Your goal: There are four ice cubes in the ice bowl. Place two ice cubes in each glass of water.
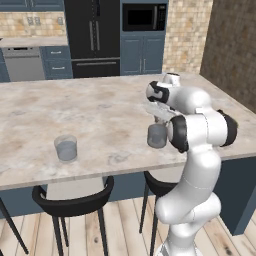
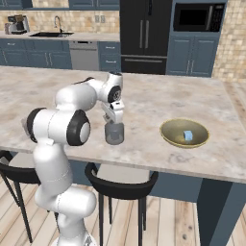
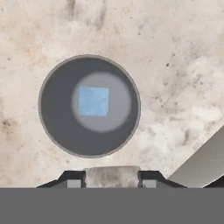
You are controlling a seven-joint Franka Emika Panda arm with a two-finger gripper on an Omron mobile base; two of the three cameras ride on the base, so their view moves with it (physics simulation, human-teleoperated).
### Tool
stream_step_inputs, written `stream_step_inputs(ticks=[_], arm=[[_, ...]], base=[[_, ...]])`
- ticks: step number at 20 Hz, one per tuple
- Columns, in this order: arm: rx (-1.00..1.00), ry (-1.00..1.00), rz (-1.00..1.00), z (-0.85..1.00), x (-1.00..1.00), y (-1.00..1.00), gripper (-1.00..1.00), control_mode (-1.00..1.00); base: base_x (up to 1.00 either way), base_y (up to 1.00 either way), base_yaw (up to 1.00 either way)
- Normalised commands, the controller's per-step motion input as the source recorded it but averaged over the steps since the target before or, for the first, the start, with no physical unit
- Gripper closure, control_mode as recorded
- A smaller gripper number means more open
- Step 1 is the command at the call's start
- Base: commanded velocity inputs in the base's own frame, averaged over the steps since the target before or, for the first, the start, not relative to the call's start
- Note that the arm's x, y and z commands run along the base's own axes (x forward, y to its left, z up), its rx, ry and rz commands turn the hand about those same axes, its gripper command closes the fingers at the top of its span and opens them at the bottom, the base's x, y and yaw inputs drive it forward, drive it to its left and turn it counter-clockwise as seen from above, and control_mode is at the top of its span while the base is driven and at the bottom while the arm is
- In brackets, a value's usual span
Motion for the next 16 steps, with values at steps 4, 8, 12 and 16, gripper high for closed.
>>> stream_step_inputs(ticks=[4,8,12,16], arm=[[-0.01,0.00,0.01,-0.07,0.39,0.00,1.00,-1.00],[-0.08,0.00,0.04,-0.26,0.34,0.00,1.00,-1.00],[-0.14,-0.02,0.02,-0.31,0.19,0.00,1.00,-1.00],[-0.09,0.00,0.03,-0.19,0.33,0.00,1.00,-1.00]], base=[[0.00,0.00,0.00],[0.00,0.00,0.00],[0.00,0.00,0.00],[0.00,0.00,0.00]])
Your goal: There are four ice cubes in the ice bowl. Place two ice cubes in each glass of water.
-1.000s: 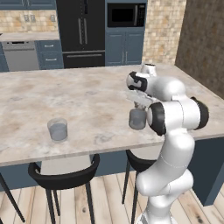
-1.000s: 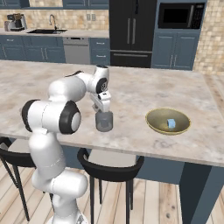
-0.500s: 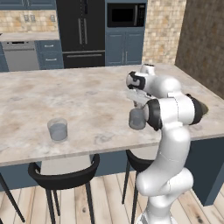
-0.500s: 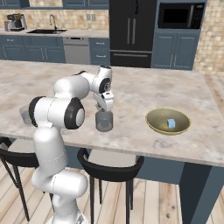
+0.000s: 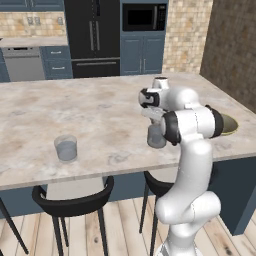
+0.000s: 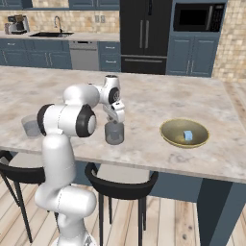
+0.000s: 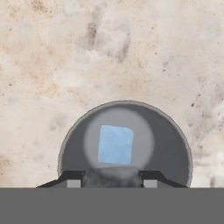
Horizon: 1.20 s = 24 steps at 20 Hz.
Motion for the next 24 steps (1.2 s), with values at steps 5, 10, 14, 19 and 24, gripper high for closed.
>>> stream_step_inputs(ticks=[5,10,14,19,24], arm=[[-0.07,0.00,0.08,-0.32,0.17,-0.02,1.00,-1.00],[0.00,0.00,0.07,-0.12,0.04,-0.06,1.00,-1.00],[0.00,0.00,0.05,-0.03,0.01,-0.16,1.00,-1.00],[0.00,-0.01,0.04,0.00,-0.34,-0.16,1.00,-1.00],[0.00,0.00,0.00,0.00,0.00,0.00,1.00,-1.00]], base=[[0.00,0.00,0.00],[0.00,0.00,0.00],[0.00,0.00,0.00],[0.00,0.00,0.00],[0.00,0.00,0.00]])
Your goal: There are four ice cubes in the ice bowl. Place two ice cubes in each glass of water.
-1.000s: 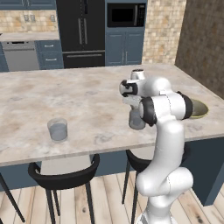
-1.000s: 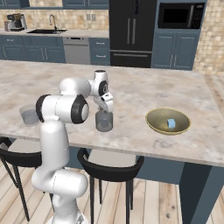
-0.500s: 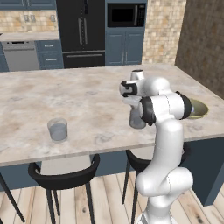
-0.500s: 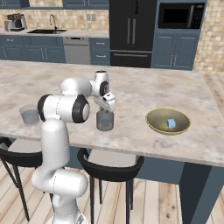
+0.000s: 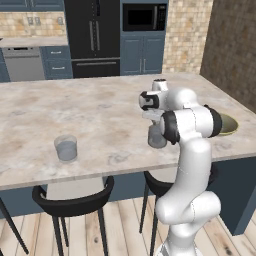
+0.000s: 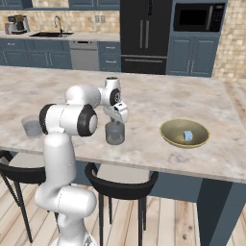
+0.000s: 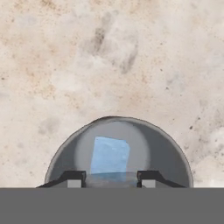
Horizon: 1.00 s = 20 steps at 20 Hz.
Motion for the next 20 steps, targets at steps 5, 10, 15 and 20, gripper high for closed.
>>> stream_step_inputs(ticks=[5,10,15,20], arm=[[0.00,0.00,0.00,0.00,0.03,0.08,-1.00,-1.00],[0.01,-0.02,0.00,0.17,0.00,0.00,-1.00,-1.00],[0.06,-0.09,0.00,0.80,-0.10,-0.08,-1.00,-1.00],[0.06,-0.07,-0.01,0.41,-1.00,-0.76,-1.00,-1.00]], base=[[0.00,0.00,0.00],[0.00,0.00,0.00],[0.00,0.00,0.00],[0.00,0.00,0.00]])
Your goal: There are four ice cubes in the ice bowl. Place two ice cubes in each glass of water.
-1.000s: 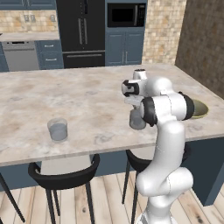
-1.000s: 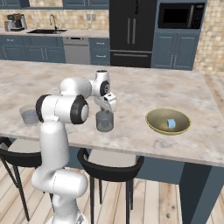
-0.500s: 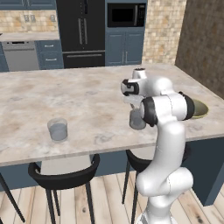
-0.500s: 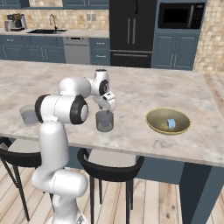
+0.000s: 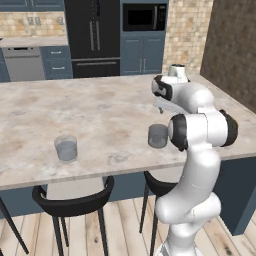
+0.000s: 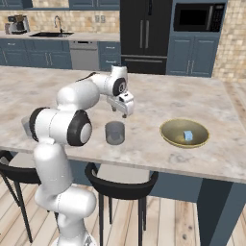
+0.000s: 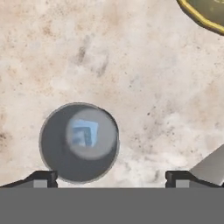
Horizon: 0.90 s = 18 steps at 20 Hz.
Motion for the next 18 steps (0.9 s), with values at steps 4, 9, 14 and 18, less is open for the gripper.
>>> stream_step_inputs(ticks=[4,9,14,18], arm=[[0.06,-0.07,-0.03,0.00,-1.00,-1.00,-1.00,-1.00],[0.16,-0.11,-0.16,0.00,-1.00,-1.00,-1.00,-1.00],[0.16,-0.16,-0.33,-0.01,-0.83,-1.00,-1.00,-1.00],[0.09,-0.08,-0.49,0.00,-0.26,-0.85,-1.00,-1.00]], base=[[0.00,0.00,0.00],[0.00,0.00,0.00],[0.00,0.00,0.00],[0.00,0.00,0.00]])
